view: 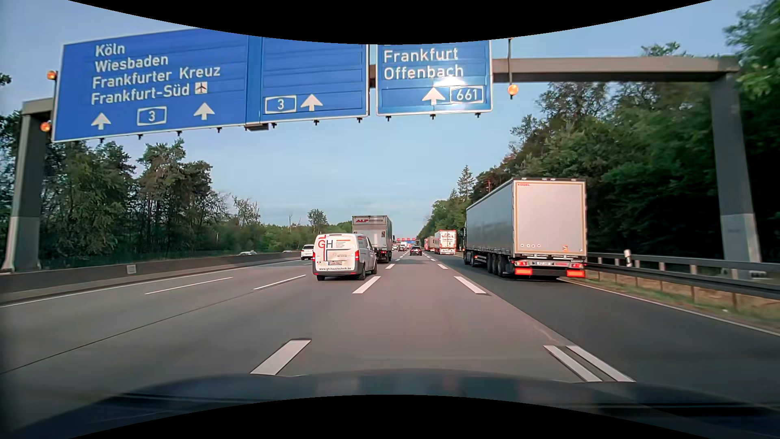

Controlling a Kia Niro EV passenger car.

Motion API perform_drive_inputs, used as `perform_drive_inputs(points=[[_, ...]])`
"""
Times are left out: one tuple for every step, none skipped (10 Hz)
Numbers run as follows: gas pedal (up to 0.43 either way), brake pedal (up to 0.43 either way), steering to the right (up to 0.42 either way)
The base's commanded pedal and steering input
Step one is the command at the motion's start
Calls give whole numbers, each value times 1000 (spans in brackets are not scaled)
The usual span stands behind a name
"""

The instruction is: Follow the waypoints while adhering to traffic rules and regulations

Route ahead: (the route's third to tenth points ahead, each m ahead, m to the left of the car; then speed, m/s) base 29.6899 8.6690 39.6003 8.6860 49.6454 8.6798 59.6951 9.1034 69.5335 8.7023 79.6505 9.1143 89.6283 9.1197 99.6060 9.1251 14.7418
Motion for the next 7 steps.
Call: perform_drive_inputs(points=[[169, 0, -3], [169, 0, -4], [157, 0, -4], [150, 0, -4], [118, 0, -3], [110, 0, -4], [79, 0, -4]])
